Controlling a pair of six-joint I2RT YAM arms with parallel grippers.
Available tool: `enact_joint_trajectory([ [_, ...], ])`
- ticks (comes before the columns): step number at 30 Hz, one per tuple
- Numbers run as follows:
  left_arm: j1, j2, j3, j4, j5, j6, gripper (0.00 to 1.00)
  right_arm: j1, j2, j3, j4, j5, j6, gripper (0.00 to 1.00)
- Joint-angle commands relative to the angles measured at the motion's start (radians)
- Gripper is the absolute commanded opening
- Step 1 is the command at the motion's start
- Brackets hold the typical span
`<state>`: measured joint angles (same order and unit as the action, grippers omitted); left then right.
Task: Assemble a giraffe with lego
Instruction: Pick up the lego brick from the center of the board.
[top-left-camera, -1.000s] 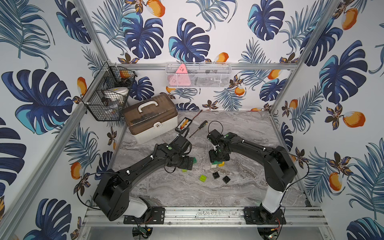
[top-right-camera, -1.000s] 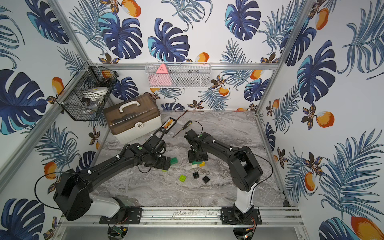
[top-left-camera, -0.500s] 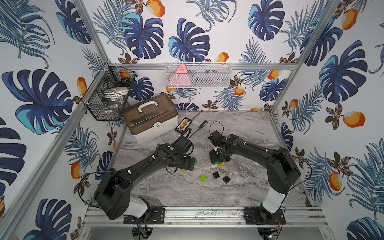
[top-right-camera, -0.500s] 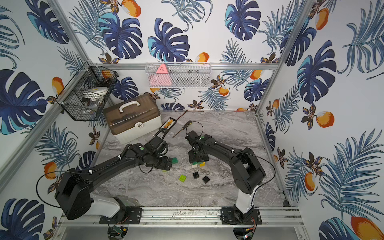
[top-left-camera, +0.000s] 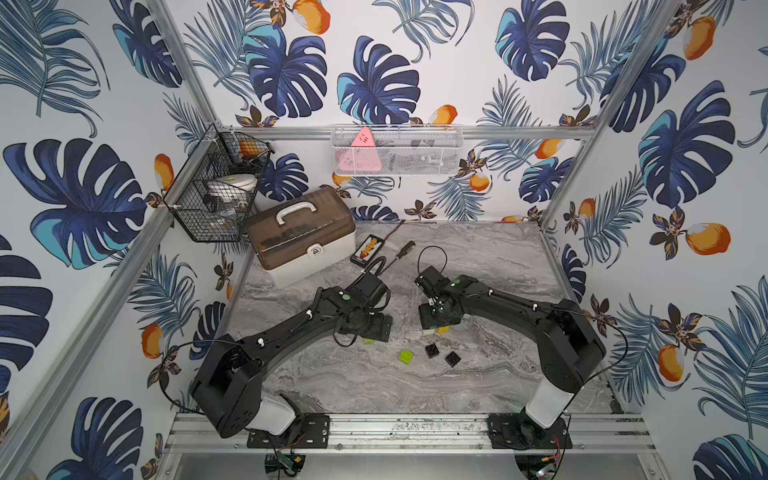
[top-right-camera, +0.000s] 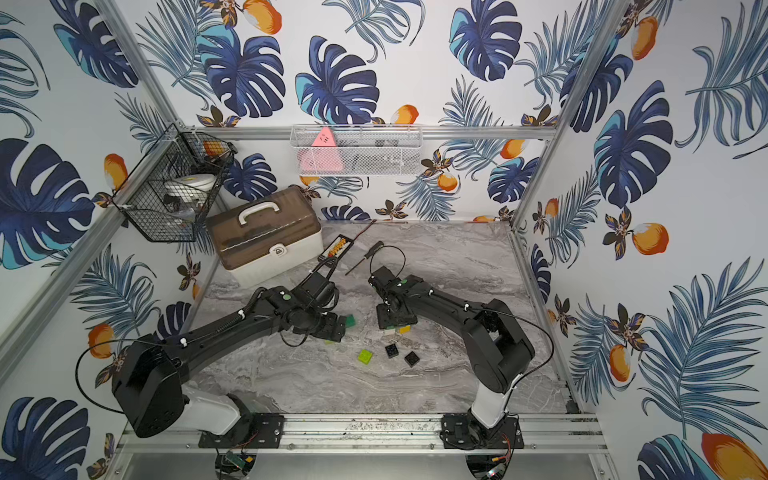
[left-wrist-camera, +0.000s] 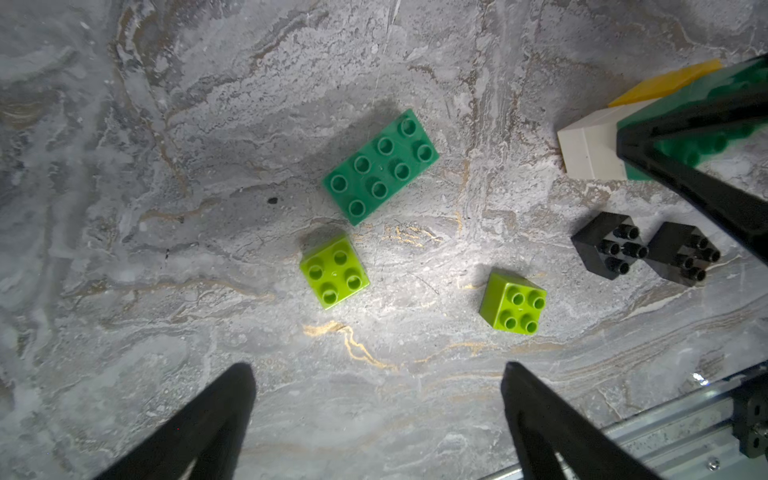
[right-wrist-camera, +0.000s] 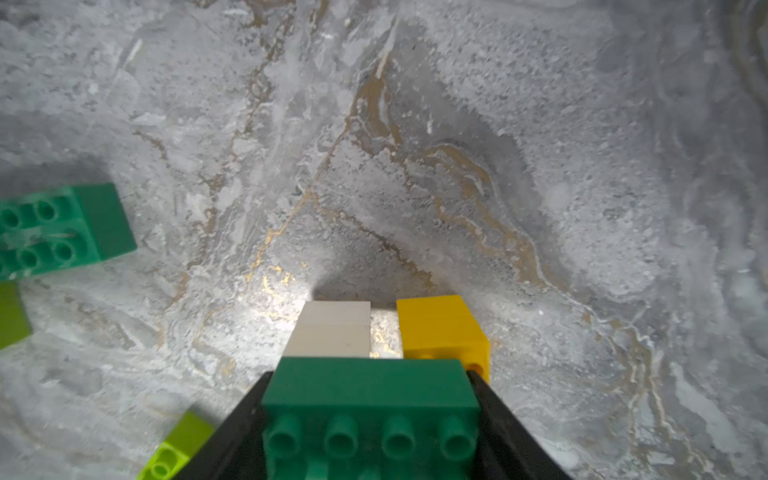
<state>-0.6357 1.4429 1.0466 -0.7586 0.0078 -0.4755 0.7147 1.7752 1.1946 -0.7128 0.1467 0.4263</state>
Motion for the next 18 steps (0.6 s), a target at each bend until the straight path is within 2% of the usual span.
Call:
enact_joint_trajectory([
  [1, -0.005, -0.004, 0.004, -0.016, -0.015, -0.011, 0.97, 0.009, 0.044, -0.033, -0.080, 0.001, 0.031, 0.24],
  [5, -0.008, -0.011, -0.001, -0.019, -0.019, -0.013, 0.97, 0.025, 0.041, -0.043, -0.088, 0.036, 0.044, 0.24],
  [18, -0.012, 0.001, 0.008, -0.017, -0.021, -0.005, 0.97, 0.014, 0.063, -0.052, -0.050, -0.057, 0.066, 0.25],
])
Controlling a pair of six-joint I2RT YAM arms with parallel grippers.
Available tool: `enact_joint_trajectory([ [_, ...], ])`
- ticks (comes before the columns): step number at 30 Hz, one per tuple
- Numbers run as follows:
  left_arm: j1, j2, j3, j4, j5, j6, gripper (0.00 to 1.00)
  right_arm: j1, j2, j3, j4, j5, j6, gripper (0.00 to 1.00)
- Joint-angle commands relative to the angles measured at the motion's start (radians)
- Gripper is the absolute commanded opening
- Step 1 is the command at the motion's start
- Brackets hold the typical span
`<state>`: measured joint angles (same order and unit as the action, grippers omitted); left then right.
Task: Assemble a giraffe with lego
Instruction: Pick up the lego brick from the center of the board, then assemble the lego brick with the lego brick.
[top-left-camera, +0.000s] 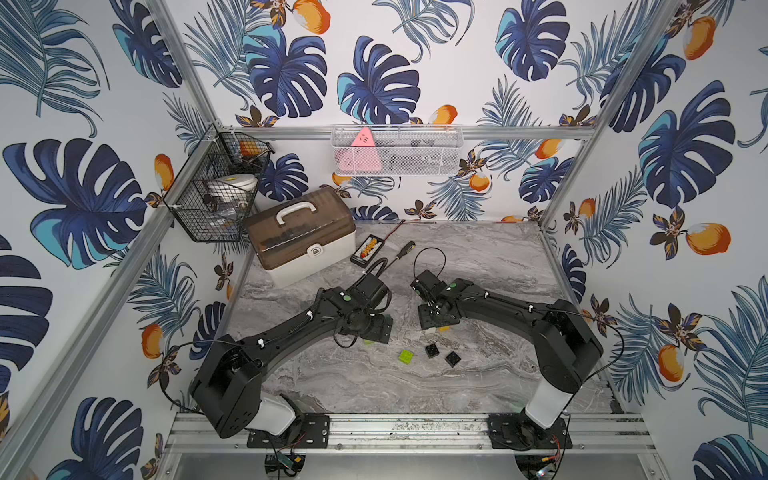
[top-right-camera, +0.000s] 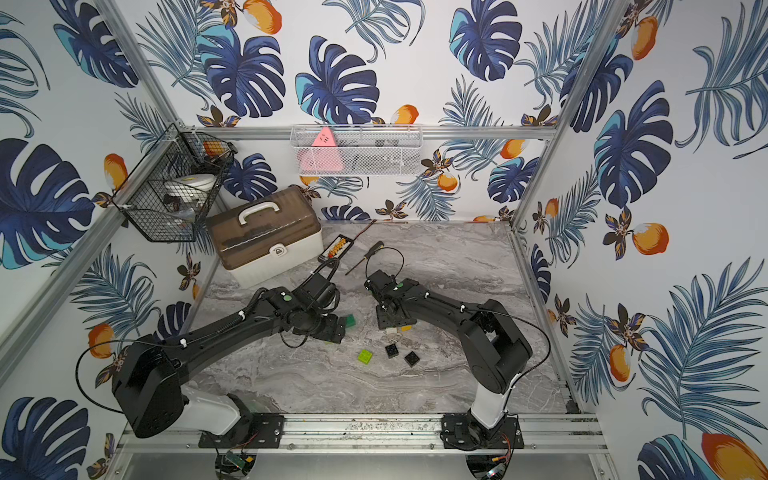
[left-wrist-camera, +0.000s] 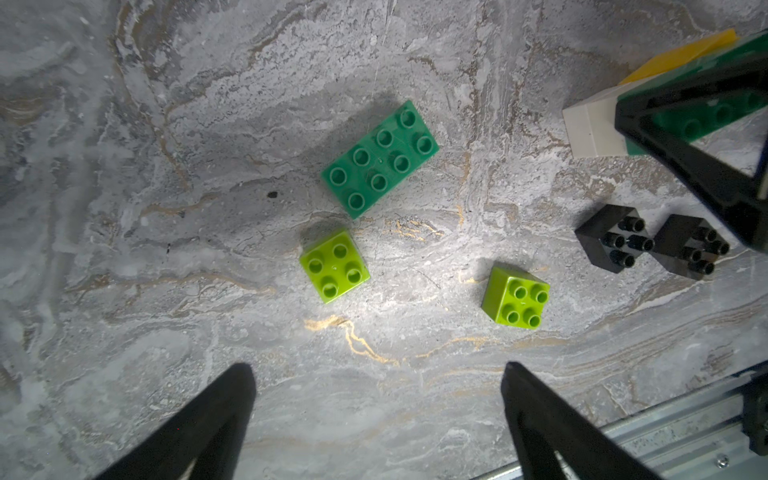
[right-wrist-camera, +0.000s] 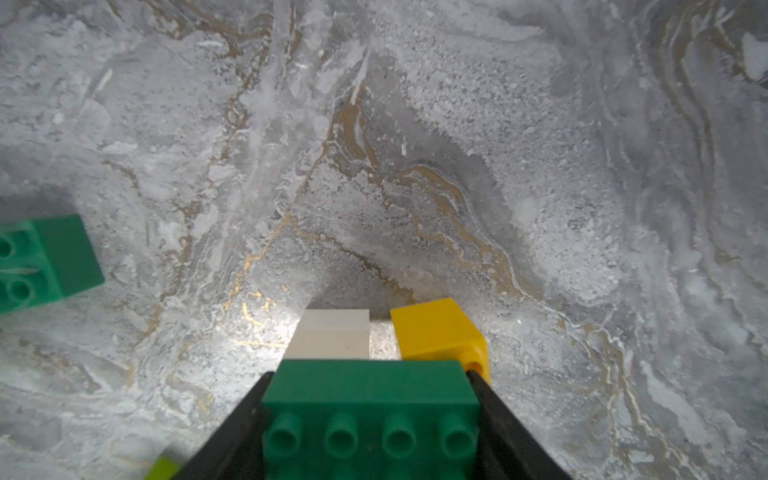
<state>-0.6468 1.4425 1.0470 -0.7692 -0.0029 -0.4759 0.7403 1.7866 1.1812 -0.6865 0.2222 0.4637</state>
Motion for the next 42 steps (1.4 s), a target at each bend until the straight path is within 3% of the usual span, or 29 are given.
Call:
enact_joint_trajectory([
  [1, -0.001, 0.002, 0.008, -0.006, -0.009, -0.004, 0.97, -0.013, 0.048, -0.038, -0.072, -0.135, 0.023, 0.25],
  [15, -0.002, 0.032, 0.020, 0.008, 0.002, 0.012, 0.98, -0.071, -0.002, -0.114, -0.009, -0.176, -0.154, 0.25],
  [25, -0.003, 0.074, 0.038, 0.030, 0.018, 0.015, 0.98, -0.124, 0.033, -0.095, -0.021, -0.312, -0.313, 0.25],
  [31, -0.004, 0.088, 0.048, 0.036, 0.024, 0.012, 0.98, -0.143, 0.044, -0.107, -0.015, -0.355, -0.331, 0.26],
  [37, -0.004, 0.094, 0.059, 0.034, 0.026, 0.014, 0.98, -0.144, 0.023, -0.087, -0.022, -0.336, -0.312, 0.40],
  [42, -0.008, 0.096, 0.061, 0.032, 0.027, 0.013, 0.98, -0.144, 0.007, -0.056, -0.039, -0.306, -0.310, 0.46],
])
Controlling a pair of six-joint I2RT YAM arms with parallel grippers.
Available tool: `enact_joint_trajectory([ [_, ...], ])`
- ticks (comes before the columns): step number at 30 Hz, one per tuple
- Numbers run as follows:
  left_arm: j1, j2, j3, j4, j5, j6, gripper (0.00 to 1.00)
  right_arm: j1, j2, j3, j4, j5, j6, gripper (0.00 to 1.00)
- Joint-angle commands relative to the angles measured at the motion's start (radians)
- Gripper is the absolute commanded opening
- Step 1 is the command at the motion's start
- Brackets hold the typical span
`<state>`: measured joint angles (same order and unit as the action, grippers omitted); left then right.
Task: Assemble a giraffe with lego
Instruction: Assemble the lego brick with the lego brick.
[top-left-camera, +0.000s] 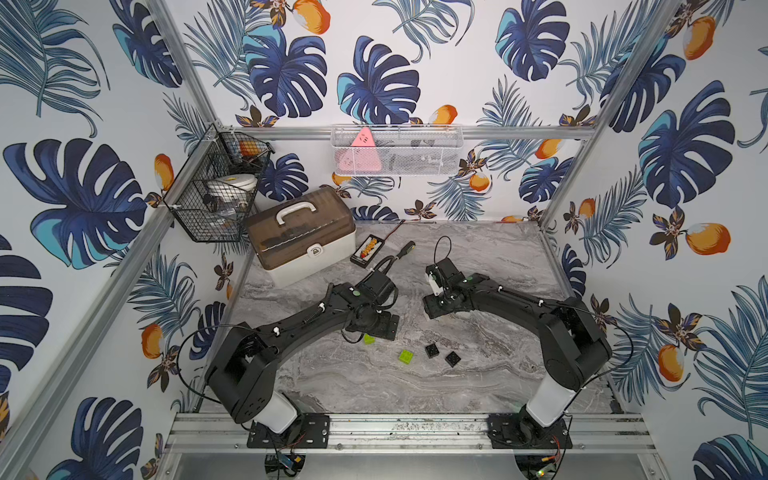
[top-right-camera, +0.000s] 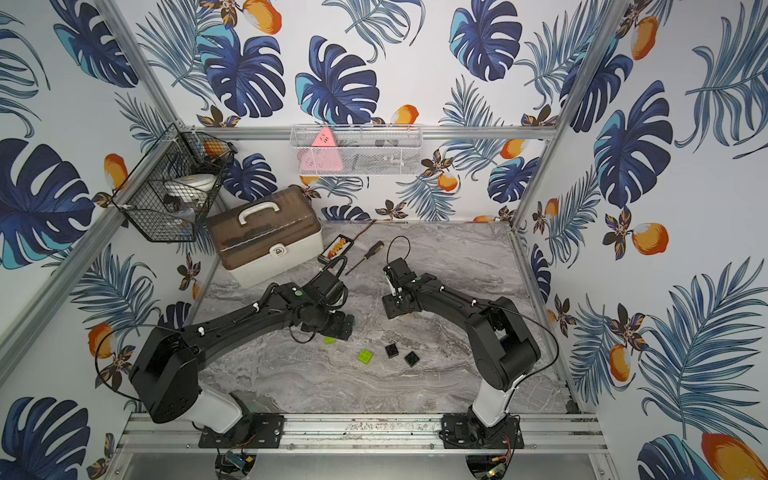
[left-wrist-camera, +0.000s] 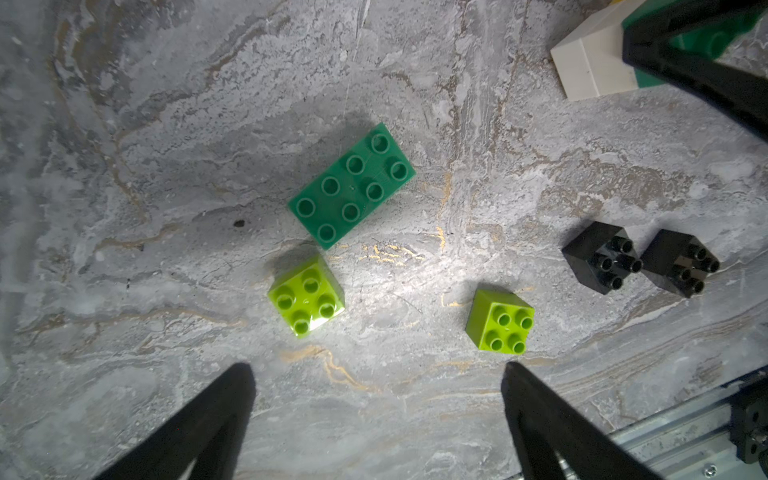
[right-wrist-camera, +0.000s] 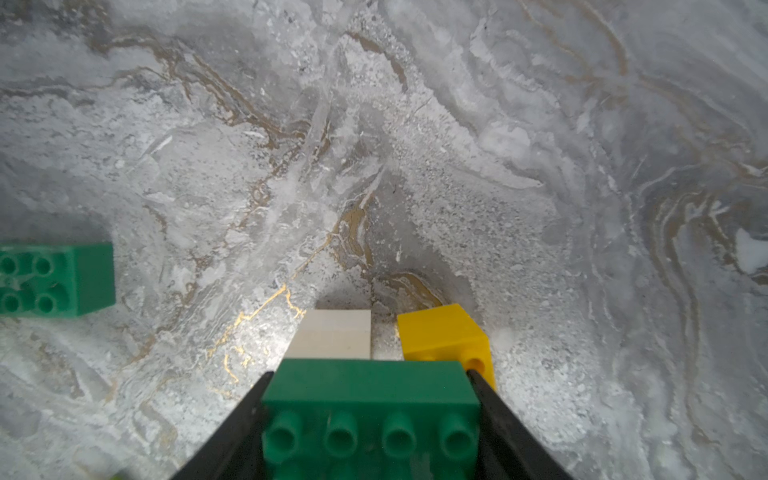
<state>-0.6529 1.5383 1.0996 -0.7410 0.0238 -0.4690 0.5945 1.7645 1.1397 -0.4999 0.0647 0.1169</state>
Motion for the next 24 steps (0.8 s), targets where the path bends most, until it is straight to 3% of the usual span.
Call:
enact_joint_trajectory([
  [1, -0.001, -0.001, 0.009, 0.003, 0.001, 0.005, 0.98, 0.002, 0.026, -0.010, -0.228, -0.144, 0.035, 0.48],
  [14, -0.003, -0.014, 0.001, 0.005, 0.003, -0.004, 0.98, 0.002, 0.013, 0.023, -0.238, -0.114, 0.027, 0.65],
  [24, -0.005, -0.014, 0.004, 0.008, 0.004, -0.010, 0.98, 0.002, 0.029, 0.063, -0.257, -0.080, 0.011, 0.67],
])
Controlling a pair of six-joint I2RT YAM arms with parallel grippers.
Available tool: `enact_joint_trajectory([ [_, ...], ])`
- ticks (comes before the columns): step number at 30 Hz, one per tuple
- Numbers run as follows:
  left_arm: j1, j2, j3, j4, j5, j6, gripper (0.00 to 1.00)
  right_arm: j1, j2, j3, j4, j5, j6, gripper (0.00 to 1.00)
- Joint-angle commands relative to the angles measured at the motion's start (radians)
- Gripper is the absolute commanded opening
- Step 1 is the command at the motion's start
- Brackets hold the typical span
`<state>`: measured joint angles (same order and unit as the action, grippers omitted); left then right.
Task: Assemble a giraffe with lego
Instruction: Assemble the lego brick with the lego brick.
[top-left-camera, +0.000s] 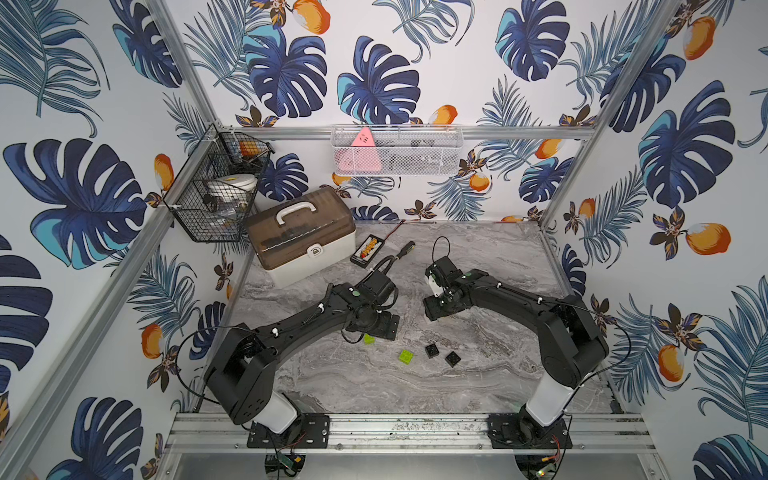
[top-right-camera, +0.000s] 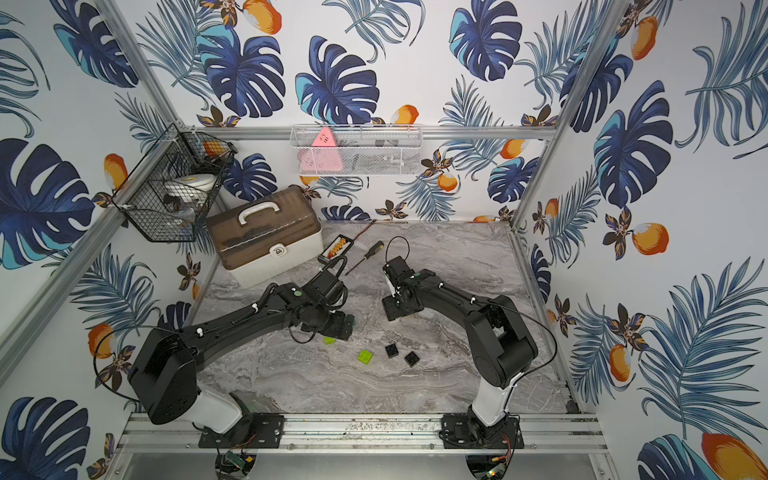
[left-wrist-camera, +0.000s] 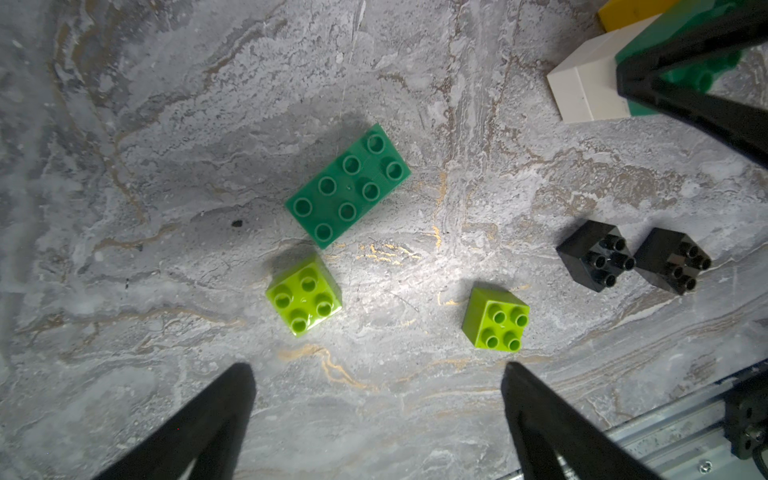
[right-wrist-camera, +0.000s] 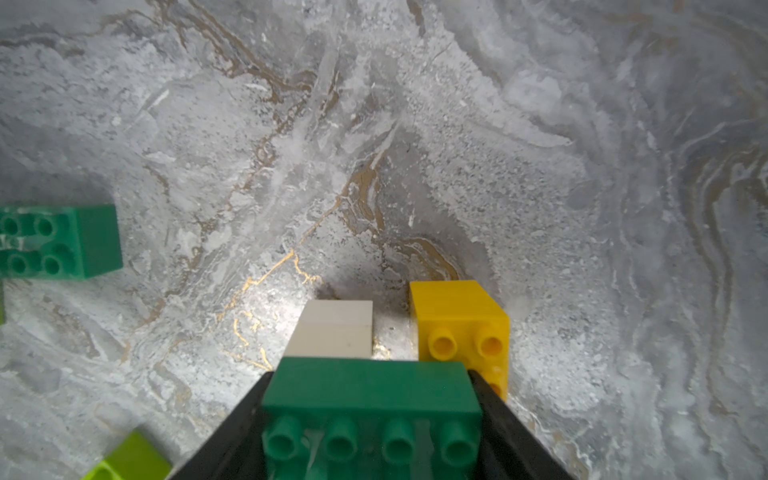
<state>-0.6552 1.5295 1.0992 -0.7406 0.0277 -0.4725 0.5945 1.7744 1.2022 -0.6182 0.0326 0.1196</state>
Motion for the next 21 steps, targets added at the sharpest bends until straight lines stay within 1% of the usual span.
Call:
enact_joint_trajectory([
  [1, -0.001, -0.006, 0.004, 0.008, 0.000, -0.006, 0.98, 0.002, 0.021, 0.005, -0.140, -0.045, 0.006, 0.67],
  [5, -0.003, -0.006, 0.004, 0.007, -0.001, -0.009, 0.98, 0.002, 0.022, 0.022, -0.142, -0.043, 0.009, 0.67],
  [14, -0.010, 0.003, 0.016, -0.001, -0.008, -0.014, 0.98, -0.001, 0.023, 0.091, -0.151, -0.044, 0.070, 0.67],
  [21, -0.021, 0.008, 0.019, -0.003, -0.018, -0.020, 0.98, -0.008, 0.043, 0.128, -0.155, -0.041, 0.067, 0.66],
])
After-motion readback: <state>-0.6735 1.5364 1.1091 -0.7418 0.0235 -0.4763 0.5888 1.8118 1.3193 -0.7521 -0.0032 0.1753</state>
